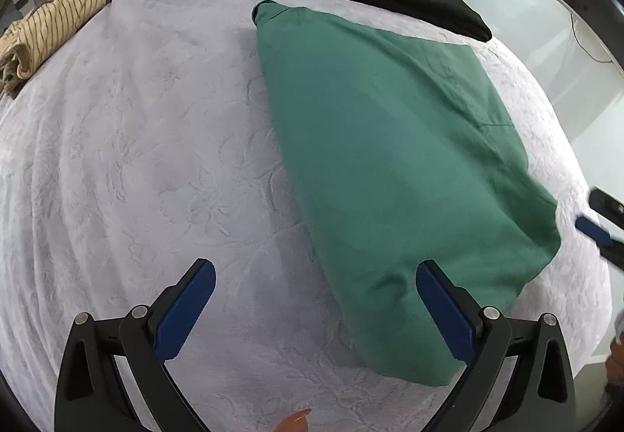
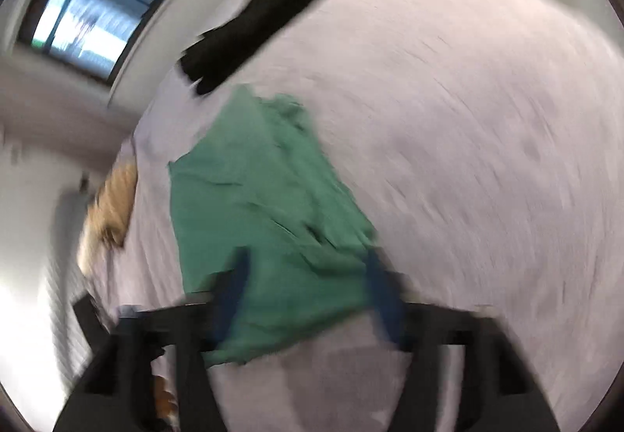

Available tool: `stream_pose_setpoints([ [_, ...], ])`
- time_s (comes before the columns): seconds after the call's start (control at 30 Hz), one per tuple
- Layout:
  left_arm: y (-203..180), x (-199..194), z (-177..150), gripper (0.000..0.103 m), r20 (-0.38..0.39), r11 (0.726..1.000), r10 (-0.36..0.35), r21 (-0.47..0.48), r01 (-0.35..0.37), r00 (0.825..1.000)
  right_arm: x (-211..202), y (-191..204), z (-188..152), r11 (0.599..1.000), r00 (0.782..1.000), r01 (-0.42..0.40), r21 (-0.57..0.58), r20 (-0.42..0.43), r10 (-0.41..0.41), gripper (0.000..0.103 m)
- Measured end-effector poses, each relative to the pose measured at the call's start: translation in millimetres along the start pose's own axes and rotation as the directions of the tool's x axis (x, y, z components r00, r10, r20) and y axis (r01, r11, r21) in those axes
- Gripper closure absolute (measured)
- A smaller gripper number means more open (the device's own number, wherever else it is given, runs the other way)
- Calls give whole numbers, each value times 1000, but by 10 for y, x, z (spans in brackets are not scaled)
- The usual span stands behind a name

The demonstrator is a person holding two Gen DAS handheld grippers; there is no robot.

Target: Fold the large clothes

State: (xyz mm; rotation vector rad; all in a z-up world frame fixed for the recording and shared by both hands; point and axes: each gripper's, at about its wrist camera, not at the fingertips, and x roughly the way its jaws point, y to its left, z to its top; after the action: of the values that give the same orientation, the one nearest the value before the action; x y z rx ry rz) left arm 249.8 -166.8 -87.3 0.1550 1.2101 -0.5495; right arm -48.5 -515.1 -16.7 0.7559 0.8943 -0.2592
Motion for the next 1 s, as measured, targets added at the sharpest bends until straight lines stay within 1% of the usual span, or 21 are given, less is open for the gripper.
stream_pose_setpoints([
  [0.07, -30, 31, -21, 0, -11, 1000, -5, -6, 5, 1000, 171, 163, 105, 994, 997, 51, -93, -44, -56, 46],
  [0.13, -60, 107, -79, 0, -35, 1000, -3, -12, 3, 999, 365, 223, 122, 988, 993, 61, -144, -90, -74, 67],
  [0.17, -63, 145, -113, 0, -46, 1000, -1, -14, 0, 999, 488, 225, 132, 979, 987, 99, -180, -109, -120, 72],
  [0.2, -53, 182, -158, 0, -50, 1000, -4, -23, 3, 999, 613, 185, 134, 965, 977, 152, -214, -119, -180, 86],
  [0.23, -38, 200, -190, 0, -47, 999, -8, -34, 6, 999, 706, 119, 122, 960, 971, 171, -223, -127, -202, 88],
  [0.27, -27, 204, -211, 0, -44, 999, -13, -39, 11, 999, 803, -6, 123, 961, 965, 183, -209, -146, -216, 88],
  [0.3, -21, 214, -229, 0, -42, 999, -18, -41, 16, 999, 861, -120, 123, 969, 965, 175, -176, -165, -204, 88],
  [0.33, -23, 227, -246, 0, -44, 999, -20, -41, 18, 999, 931, -263, 123, 982, 969, 144, -126, -182, -165, 88],
  [0.37, -32, 232, -252, 0, -45, 999, -16, -40, 14, 999, 939, -307, 115, 984, 971, 137, -113, -181, -155, 88],
  [0.5, -48, 238, -242, 0, -54, 999, 0, -40, -3, 999, 940, -264, 88, 975, 969, 153, -159, -171, -180, 88],
  [0.57, -53, 240, -221, 0, -66, 999, 4, -48, -8, 998, 891, -278, 96, 980, 968, 149, -134, -181, -172, 86],
  [0.63, -69, 235, -196, 0, -85, 999, 18, -49, -23, 996, 825, -333, 103, 985, 968, 146, -89, -193, -161, 78],
  [0.67, -80, 235, -185, 0, -90, 998, 24, -47, -28, 996, 745, -344, 114, 988, 969, 143, -61, -193, -152, 77],
  [0.73, -106, 221, -160, 0, -101, 998, 42, -43, -46, 994, 612, -310, 178, 994, 982, 103, -42, -154, -108, 74],
  [0.77, -109, 218, -149, 0, -103, 998, 44, -43, -48, 994, 532, -250, 222, 994, 988, 87, -61, -124, -94, 72],
  [0.8, -110, 203, -131, 0, -108, 998, 44, -50, -50, 993, 479, -194, 265, 994, 991, 77, -83, -105, -85, 61],
  [0.83, -108, 192, -119, 0, -108, 997, 45, -54, -52, 993, 457, -128, 326, 992, 993, 61, -108, -94, -71, 45],
  [0.87, -107, 166, -98, 0, -101, 996, 52, -61, -58, 994, 469, -51, 404, 990, 994, 44, -133, -89, -56, 44],
  [0.93, -108, 131, -60, 0, -87, 995, 64, -68, -69, 994, 580, 55, 537, 986, 993, 38, -161, -104, -55, 44],
  [0.97, -101, 123, -54, 0, -86, 995, 67, -70, -73, 994, 673, 107, 595, 983, 992, 45, -176, -109, -65, 46],
  [1.0, -98, 123, -38, 0, -88, 994, 71, -74, -78, 994, 781, 145, 638, 979, 990, 67, -193, -111, -89, 55],
])
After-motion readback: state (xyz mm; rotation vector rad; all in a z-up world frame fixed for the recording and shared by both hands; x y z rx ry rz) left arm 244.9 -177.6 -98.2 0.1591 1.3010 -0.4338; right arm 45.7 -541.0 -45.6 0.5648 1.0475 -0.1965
